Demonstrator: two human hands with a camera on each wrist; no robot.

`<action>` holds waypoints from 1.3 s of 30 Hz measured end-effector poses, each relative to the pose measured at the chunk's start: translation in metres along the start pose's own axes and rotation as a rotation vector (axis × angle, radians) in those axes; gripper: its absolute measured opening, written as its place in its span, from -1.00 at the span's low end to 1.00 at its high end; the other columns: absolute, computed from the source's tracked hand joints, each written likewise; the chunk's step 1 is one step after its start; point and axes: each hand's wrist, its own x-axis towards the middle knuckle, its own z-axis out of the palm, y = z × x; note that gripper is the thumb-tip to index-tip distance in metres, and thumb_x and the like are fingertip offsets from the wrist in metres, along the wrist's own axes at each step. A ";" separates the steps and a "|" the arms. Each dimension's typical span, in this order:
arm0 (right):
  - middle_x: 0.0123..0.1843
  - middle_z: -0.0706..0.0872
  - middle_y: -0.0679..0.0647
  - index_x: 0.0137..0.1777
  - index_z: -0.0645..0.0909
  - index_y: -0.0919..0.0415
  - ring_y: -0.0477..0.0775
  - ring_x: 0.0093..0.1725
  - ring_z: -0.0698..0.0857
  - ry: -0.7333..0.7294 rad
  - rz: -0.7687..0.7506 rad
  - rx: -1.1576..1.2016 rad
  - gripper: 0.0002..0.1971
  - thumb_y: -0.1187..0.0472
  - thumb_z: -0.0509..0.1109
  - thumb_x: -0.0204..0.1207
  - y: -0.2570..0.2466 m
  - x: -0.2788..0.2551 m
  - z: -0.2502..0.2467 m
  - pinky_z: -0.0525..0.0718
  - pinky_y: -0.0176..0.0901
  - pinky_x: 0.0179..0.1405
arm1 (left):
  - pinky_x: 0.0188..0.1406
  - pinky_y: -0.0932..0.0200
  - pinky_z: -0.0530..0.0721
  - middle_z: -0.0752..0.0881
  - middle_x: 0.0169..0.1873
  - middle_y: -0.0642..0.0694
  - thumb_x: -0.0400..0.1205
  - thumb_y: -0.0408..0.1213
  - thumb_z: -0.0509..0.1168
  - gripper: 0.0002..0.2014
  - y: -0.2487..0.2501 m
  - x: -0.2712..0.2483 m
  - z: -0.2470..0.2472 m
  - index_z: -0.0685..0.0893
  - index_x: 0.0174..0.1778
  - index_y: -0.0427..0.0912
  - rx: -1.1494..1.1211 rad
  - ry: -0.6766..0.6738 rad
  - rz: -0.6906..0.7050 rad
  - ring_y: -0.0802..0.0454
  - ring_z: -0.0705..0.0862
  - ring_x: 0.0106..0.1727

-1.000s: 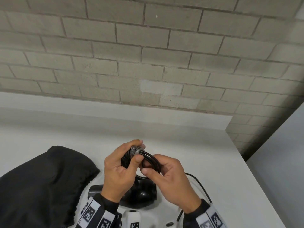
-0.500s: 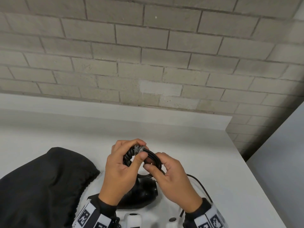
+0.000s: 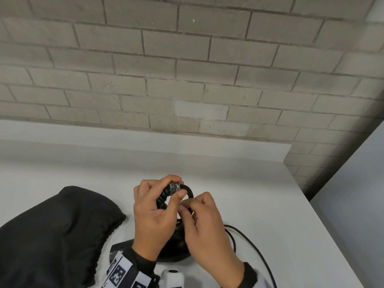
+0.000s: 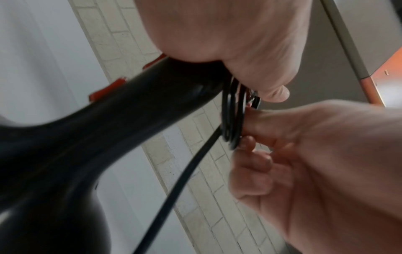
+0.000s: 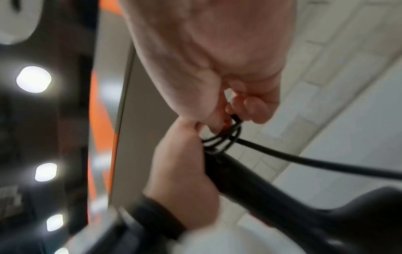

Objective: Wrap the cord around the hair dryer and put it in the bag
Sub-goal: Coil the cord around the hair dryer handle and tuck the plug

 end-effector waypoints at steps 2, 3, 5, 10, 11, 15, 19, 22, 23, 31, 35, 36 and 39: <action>-0.04 0.47 -0.12 0.02 0.70 -0.01 -0.27 -0.21 0.55 -0.097 0.099 0.091 -0.83 0.06 0.27 0.69 -0.005 0.002 -0.011 0.48 -0.50 -0.19 | 0.02 -0.04 0.59 0.72 -0.16 0.05 0.58 0.35 0.23 -0.63 -0.001 0.001 0.000 0.68 0.14 0.26 -0.002 -0.002 0.003 0.08 0.56 0.00; -0.03 0.51 -0.10 -0.04 0.71 -0.04 -0.27 -0.21 0.57 -0.130 0.145 0.145 -0.84 0.05 0.29 0.68 -0.008 0.003 -0.017 0.50 -0.47 -0.18 | 0.01 -0.07 0.59 0.71 -0.17 0.05 0.58 0.34 0.24 -0.63 -0.001 0.001 0.000 0.69 0.13 0.24 -0.001 -0.003 0.014 0.08 0.55 -0.02; -0.09 0.62 -0.12 -0.14 0.74 -0.01 -0.19 -0.23 0.60 -0.188 0.252 0.305 -0.81 0.06 0.33 0.66 -0.010 0.006 -0.026 0.54 -0.33 -0.15 | -0.03 -0.13 0.59 0.68 -0.19 0.12 0.59 0.30 0.26 -0.66 0.000 0.001 0.000 0.70 0.10 0.20 0.006 0.003 0.050 0.11 0.54 -0.04; -0.24 0.65 -0.03 -0.18 0.73 0.19 -0.04 -0.32 0.49 -0.361 0.482 0.891 -0.80 0.14 0.38 0.63 -0.017 0.014 -0.054 0.55 -0.14 -0.23 | -0.12 -0.17 0.58 0.62 -0.16 0.24 0.62 0.24 0.27 -0.70 -0.005 0.006 0.001 0.69 0.08 0.15 0.043 0.034 0.143 0.18 0.50 -0.06; -0.21 0.65 0.02 -0.17 0.72 0.21 0.00 -0.30 0.50 -0.371 0.507 0.987 -0.80 0.12 0.40 0.60 -0.018 0.015 -0.058 0.58 -0.10 -0.20 | -0.13 -0.18 0.58 0.61 -0.13 0.26 0.62 0.24 0.27 -0.69 -0.006 0.007 0.001 0.69 0.08 0.14 0.046 0.038 0.154 0.21 0.50 -0.05; -0.12 0.72 0.08 -0.08 0.74 0.17 0.02 -0.10 0.66 -0.345 0.331 0.753 -0.87 0.10 0.50 0.54 -0.013 0.007 -0.058 0.66 -0.12 0.04 | -0.17 -0.27 0.61 0.60 -0.15 0.25 0.62 0.27 0.25 -0.67 -0.008 0.009 0.002 0.69 0.10 0.16 0.034 0.048 0.130 0.20 0.50 -0.03; -0.06 0.84 0.12 -0.13 0.66 0.12 -0.04 0.03 0.80 -0.217 0.216 0.534 -0.94 0.20 0.46 0.58 -0.010 -0.007 -0.050 0.68 -0.32 0.12 | -0.17 -0.25 0.60 0.61 -0.08 0.43 0.62 0.25 0.26 -0.69 -0.005 0.010 0.003 0.68 0.10 0.16 0.038 0.034 0.162 0.25 0.49 -0.03; -0.25 0.84 0.10 -0.10 0.64 0.19 0.01 -0.09 0.82 -0.089 0.174 0.529 -0.91 0.20 0.43 0.60 -0.011 -0.013 -0.049 0.65 -0.40 -0.02 | -0.12 -0.27 0.59 0.63 -0.05 0.50 0.61 0.24 0.27 -0.70 -0.006 0.011 0.003 0.68 0.09 0.16 0.033 0.032 0.151 0.24 0.51 -0.04; -0.37 0.78 0.10 -0.13 0.63 0.22 0.09 -0.14 0.82 -0.079 0.175 0.577 -0.87 0.18 0.43 0.60 -0.010 -0.014 -0.049 0.66 -0.38 -0.01 | -0.10 -0.27 0.59 0.65 -0.07 0.45 0.61 0.25 0.28 -0.69 -0.006 0.010 0.003 0.69 0.09 0.17 0.026 0.036 0.132 0.21 0.52 -0.04; -0.60 0.30 -0.05 -0.48 0.45 0.07 -0.11 -0.67 0.33 -0.361 0.271 0.851 -0.58 -0.04 0.65 0.30 0.028 -0.031 -0.062 0.46 -0.21 -0.54 | -0.06 -0.16 0.66 0.65 -0.18 0.08 0.55 0.33 0.28 -0.62 -0.006 0.012 0.003 0.70 0.10 0.19 -0.010 0.023 0.019 -0.04 0.56 -0.03; -0.40 0.69 0.09 -0.41 0.49 0.10 0.28 -0.13 0.78 -0.216 0.134 0.915 -0.59 0.05 0.74 0.23 0.065 -0.054 -0.053 0.72 0.11 0.11 | 0.03 0.07 0.62 0.65 -0.16 0.04 0.52 0.30 0.31 -0.65 -0.009 0.014 0.003 0.68 0.11 0.22 0.002 0.019 -0.024 -0.05 0.57 0.00; -0.36 0.73 0.11 -0.34 0.57 0.12 0.27 -0.08 0.80 -0.196 0.101 1.017 -0.67 0.11 0.72 0.27 0.073 -0.061 -0.051 0.70 0.10 0.20 | 0.04 0.16 0.60 0.65 -0.16 0.02 0.51 0.27 0.33 -0.66 -0.010 0.015 0.004 0.67 0.12 0.24 0.011 0.017 -0.035 -0.04 0.57 0.00; -0.58 0.55 0.10 -0.32 0.64 0.24 0.06 -0.61 0.57 -0.134 0.232 1.159 -0.61 0.09 0.80 0.13 0.083 -0.074 -0.054 0.76 -0.02 -0.28 | 0.00 0.39 0.52 0.63 -0.17 0.00 0.51 0.34 0.30 -0.62 -0.010 0.015 0.006 0.67 0.14 0.26 0.016 -0.010 -0.011 -0.03 0.55 -0.03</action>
